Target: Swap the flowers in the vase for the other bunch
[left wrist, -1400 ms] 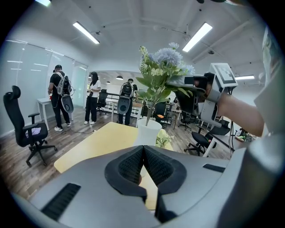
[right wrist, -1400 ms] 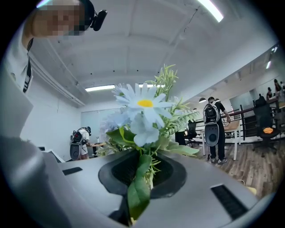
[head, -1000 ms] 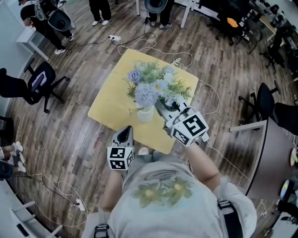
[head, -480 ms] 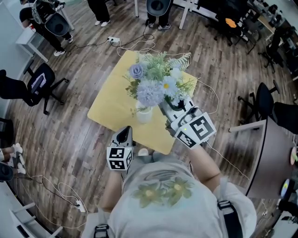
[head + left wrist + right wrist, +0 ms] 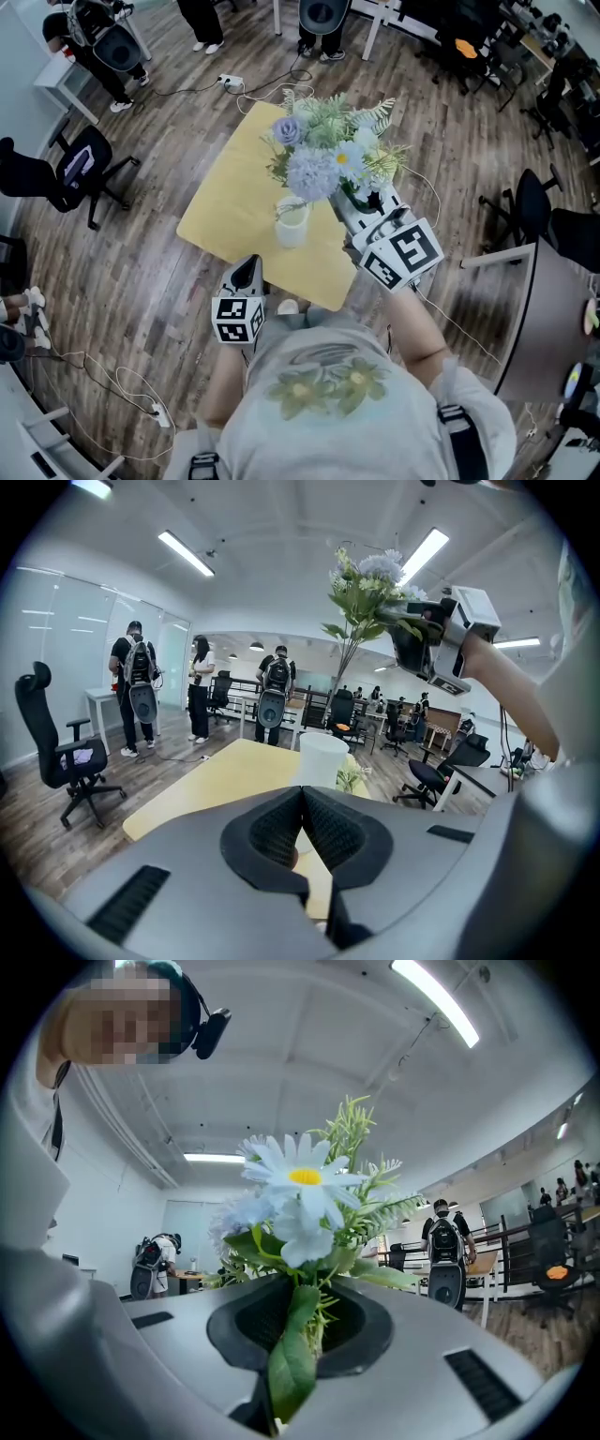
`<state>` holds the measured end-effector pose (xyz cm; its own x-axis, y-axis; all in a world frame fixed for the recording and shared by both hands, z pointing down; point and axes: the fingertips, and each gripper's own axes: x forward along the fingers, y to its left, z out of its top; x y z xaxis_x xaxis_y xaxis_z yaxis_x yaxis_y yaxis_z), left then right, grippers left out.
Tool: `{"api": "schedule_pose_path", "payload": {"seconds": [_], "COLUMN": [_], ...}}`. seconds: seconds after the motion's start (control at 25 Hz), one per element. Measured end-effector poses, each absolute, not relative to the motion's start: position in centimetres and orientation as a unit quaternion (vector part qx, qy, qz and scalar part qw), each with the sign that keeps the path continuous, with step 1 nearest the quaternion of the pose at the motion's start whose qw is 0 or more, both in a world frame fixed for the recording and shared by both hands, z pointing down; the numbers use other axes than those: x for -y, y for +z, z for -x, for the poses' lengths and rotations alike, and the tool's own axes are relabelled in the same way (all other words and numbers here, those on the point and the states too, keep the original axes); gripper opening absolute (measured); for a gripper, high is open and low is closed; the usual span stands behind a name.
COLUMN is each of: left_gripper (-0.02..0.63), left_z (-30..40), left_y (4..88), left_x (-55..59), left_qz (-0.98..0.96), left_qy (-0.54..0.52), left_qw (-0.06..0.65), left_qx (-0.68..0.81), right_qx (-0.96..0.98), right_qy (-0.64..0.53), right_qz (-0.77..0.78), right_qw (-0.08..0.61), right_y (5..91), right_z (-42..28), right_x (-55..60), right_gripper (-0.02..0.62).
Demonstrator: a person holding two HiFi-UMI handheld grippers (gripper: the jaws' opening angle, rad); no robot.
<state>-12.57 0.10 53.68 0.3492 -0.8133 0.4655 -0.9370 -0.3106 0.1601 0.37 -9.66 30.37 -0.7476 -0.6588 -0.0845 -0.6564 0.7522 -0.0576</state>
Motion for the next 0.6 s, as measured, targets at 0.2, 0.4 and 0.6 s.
{"api": "schedule_pose_path", "payload": {"seconds": [0.2, 0.4, 0.6], "left_gripper": [0.017, 0.017, 0.017], "left_z": [12.6, 12.5, 12.1], "left_y": [53.8, 53.8, 54.1], "left_x": [-0.1, 0.0, 0.0], "left_qz": [-0.794, -0.794, -0.791], "left_qy": [0.151, 0.151, 0.153], "left_qw": [0.207, 0.210, 0.214], "left_qx": [0.552, 0.550, 0.552], "right_qx": [-0.929, -0.924, -0.920], "right_qy": [-0.005, 0.000, -0.020], "right_qz": [0.368, 0.381, 0.388], "right_qw": [0.021, -0.016, -0.048], "right_y": [31.5, 33.1, 35.6], "right_z": [-1.1, -1.2, -1.9], "right_x": [10.9, 12.2, 13.1], "right_gripper": [0.077, 0.077, 0.077]}}
